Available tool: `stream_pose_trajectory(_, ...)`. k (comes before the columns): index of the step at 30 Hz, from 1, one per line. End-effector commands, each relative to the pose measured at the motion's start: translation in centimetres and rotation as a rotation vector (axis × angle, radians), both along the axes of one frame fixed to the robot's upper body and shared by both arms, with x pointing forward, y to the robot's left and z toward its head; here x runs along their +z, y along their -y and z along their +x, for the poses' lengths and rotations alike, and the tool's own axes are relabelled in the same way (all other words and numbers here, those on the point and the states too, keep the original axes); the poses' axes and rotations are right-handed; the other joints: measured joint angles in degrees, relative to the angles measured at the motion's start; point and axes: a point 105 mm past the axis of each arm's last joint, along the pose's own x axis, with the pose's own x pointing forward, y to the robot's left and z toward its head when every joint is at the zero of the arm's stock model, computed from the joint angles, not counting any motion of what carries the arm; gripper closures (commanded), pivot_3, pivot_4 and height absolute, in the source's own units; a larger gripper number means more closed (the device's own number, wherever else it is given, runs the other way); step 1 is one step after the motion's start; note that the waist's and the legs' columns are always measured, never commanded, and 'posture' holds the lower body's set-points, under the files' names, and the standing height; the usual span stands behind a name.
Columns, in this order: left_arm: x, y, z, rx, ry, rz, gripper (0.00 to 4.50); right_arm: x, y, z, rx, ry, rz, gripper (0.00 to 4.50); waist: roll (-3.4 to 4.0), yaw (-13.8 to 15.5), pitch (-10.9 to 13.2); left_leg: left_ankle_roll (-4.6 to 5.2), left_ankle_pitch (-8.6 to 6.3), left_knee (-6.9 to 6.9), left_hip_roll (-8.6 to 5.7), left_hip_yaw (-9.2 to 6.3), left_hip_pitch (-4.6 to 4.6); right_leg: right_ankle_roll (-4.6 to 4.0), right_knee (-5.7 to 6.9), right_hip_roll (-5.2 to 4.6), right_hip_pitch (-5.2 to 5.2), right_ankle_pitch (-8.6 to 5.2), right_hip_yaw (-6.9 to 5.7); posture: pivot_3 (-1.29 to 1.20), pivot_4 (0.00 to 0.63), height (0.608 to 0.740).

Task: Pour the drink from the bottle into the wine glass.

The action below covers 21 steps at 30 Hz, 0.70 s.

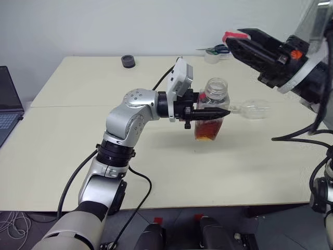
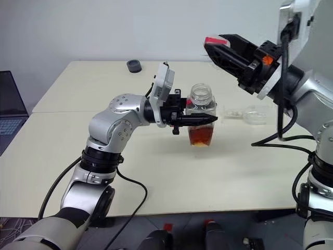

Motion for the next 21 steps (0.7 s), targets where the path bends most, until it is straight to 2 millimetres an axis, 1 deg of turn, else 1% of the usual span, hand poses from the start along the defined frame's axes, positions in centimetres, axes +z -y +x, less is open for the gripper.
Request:
stream_pose_trajectory(1, 1.0, -0.2, -0.5, -0.004, 0.052, -0.027, 2.75, -0.8, 1.9, -0.9, -0.075, -0.007, -0.008, 2.70, 0.00, 0.2, 0.0, 0.00, 0.00, 0.01, 0.00, -0.01, 0.00, 0.00, -0.01, 0.00, 0.02, 0.00, 0.00, 0.00, 0.150, 0.740)
stream_pose_trajectory(2, 1.0, -0.3, -0.5, -0.002, 0.051, -0.026, 2.75, -1.7, 2.4, -1.1, -0.092, -0.033, -0.031, 2.70, 0.00, 0.3, 0.0, 0.00, 0.00, 0.01, -0.02, -0.01, -0.01, 0.00, -0.02, -0.01, 0.03, 0.00, -0.01, 0.00, 0.150, 0.740)
stream_pose_trajectory(4, 0.8, -0.4, -0.6, -0.001, 0.049, -0.024, 2.75, -3.7, 4.0, -1.1, -0.170, -0.080, -0.051, 2.70, 0.00, 0.5, 0.0, 0.01, -0.01, 0.02, -0.03, 0.00, -0.01, 0.01, -0.03, -0.01, 0.06, -0.01, -0.03, 0.00, 0.150, 0.740)
stream_pose_trajectory(6, 0.7, -0.4, -0.7, 0.001, 0.047, -0.025, 2.75, -5.7, 6.0, -0.8, -0.301, -0.095, -0.084, 2.70, -0.01, 0.5, 0.0, 0.02, -0.01, 0.02, -0.03, 0.03, -0.01, 0.02, -0.03, -0.01, 0.08, -0.01, -0.03, 0.00, 0.150, 0.740)
stream_pose_trajectory(8, 0.8, -0.4, -0.7, 0.002, 0.048, -0.027, 2.75, -8.3, 9.2, 0.6, -0.591, -0.078, -0.173, 2.70, -0.02, 0.6, 0.0, 0.03, -0.01, 0.04, -0.04, 0.11, 0.01, 0.03, 0.04, 0.01, 0.07, -0.01, 0.00, 0.00, 0.150, 0.740)
stream_pose_trajectory(9, 0.8, -0.4, -0.7, 0.002, 0.049, -0.029, 2.75, -9.4, 10.7, 0.9, -0.699, -0.084, -0.185, 2.70, -0.03, 0.6, 0.0, 0.04, -0.01, 0.03, -0.02, 0.11, 0.03, 0.05, 0.01, 0.05, 0.10, -0.02, -0.01, 0.00, 0.150, 0.740)
stream_pose_trajectory(10, 0.9, -0.3, -0.7, 0.002, 0.050, -0.030, 2.75, -11.2, 11.7, 0.9, -0.786, -0.088, -0.230, 2.70, -0.02, 0.6, 0.0, 0.03, -0.01, 0.06, -0.04, 0.17, 0.04, 0.05, 0.06, 0.17, 0.08, -0.02, 0.04, 0.00, 0.150, 0.740)
stream_pose_trajectory(11, 0.9, -0.3, -0.7, 0.001, 0.050, -0.032, 2.75, -13.3, 12.3, 0.9, -0.840, -0.116, -0.251, 2.70, -0.03, 0.6, 0.0, 0.04, 0.00, 0.05, -0.05, 0.23, 0.08, 0.06, 0.10, 0.20, 0.08, -0.01, 0.09, 0.00, 0.150, 0.740)
stream_pose_trajectory(13, 0.9, -0.2, -0.8, -0.003, 0.051, -0.033, 2.75, -16.8, 12.4, 0.6, -0.887, -0.183, -0.250, 2.70, -0.04, 0.5, 0.0, 0.02, 0.00, 0.03, 0.01, 0.26, 0.14, 0.06, 0.10, 0.21, 0.11, -0.02, 0.09, 0.00, 0.150, 0.740)
stream_pose_trajectory(14, 0.9, -0.1, -0.8, -0.005, 0.051, -0.032, 2.75, -18.1, 12.3, 0.5, -0.898, -0.212, -0.241, 2.70, -0.02, 0.2, 0.0, 0.02, 0.01, 0.02, 0.06, 0.27, 0.15, 0.06, 0.11, 0.21, 0.09, -0.02, 0.13, 0.00, 0.150, 0.740)
stream_pose_trajectory(17, 1.0, 0.0, -0.8, -0.011, 0.057, -0.030, 2.75, -22.9, 11.7, 0.5, -0.933, -0.300, -0.277, 2.70, 0.01, -0.3, 0.0, 0.01, 0.01, -0.01, 0.06, 0.43, 0.26, 0.06, 0.16, 0.22, 0.07, -0.01, 0.30, 0.00, 0.150, 0.740)
stream_pose_trajectory(18, 1.0, 0.0, -0.9, -0.012, 0.059, -0.030, 2.75, -24.0, 11.8, 0.6, -0.954, -0.326, -0.270, 2.70, 0.01, -0.3, 0.0, 0.01, 0.01, -0.02, 0.08, 0.46, 0.33, 0.05, 0.16, 0.24, 0.11, -0.01, 0.32, 0.00, 0.150, 0.740)
stream_pose_trajectory(21, 1.2, 0.0, -1.0, -0.015, 0.063, -0.030, 2.75, -25.6, 11.9, 0.8, -1.000, -0.366, -0.220, 2.70, 0.03, -0.3, 0.0, 0.01, 0.01, -0.03, 0.08, 0.46, 0.46, 0.05, 0.17, 0.33, 0.21, -0.01, 0.32, 0.00, 0.150, 0.740)
